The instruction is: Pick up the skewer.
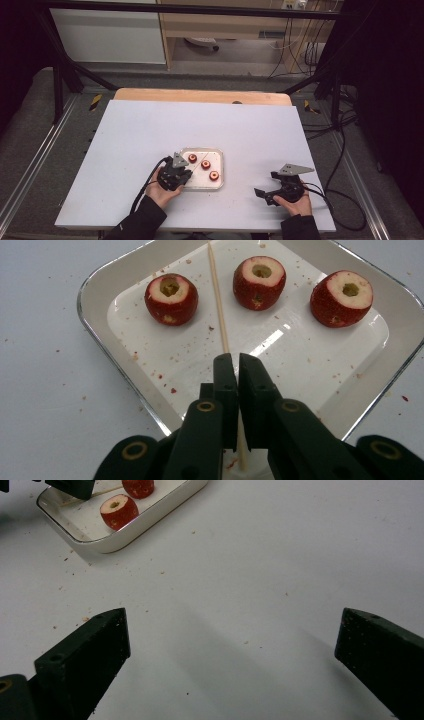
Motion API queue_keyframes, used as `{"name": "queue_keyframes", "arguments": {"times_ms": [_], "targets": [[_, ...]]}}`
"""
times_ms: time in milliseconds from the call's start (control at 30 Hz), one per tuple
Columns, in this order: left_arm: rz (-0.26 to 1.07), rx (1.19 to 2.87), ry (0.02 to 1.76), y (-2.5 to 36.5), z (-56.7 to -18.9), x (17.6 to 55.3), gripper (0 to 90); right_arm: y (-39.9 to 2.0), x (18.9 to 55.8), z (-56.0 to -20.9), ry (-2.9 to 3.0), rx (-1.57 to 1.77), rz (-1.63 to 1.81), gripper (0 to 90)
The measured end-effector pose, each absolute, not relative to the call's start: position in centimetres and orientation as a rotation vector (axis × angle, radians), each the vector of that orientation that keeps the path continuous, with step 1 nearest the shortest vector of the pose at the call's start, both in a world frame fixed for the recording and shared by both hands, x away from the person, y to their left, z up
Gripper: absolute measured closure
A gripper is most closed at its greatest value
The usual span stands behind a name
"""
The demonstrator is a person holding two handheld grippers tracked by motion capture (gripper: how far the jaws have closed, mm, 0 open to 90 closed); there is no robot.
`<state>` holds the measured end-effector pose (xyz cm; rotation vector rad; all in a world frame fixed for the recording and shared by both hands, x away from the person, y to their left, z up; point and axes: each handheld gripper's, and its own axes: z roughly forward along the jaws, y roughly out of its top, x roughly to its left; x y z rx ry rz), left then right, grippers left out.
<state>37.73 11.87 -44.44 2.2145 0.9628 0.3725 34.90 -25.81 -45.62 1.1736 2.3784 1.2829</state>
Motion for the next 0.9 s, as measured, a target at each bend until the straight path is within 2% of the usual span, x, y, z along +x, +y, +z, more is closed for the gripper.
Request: {"name": "queue_keyframes", "arguments": {"times_ms": [900], "targets": [[0.370, 2.115, 0.965, 12.67, -43.76, 37.37, 88.4, -25.75, 34.89, -45.68, 2.379, 1.170, 1.284, 1.7]]}}
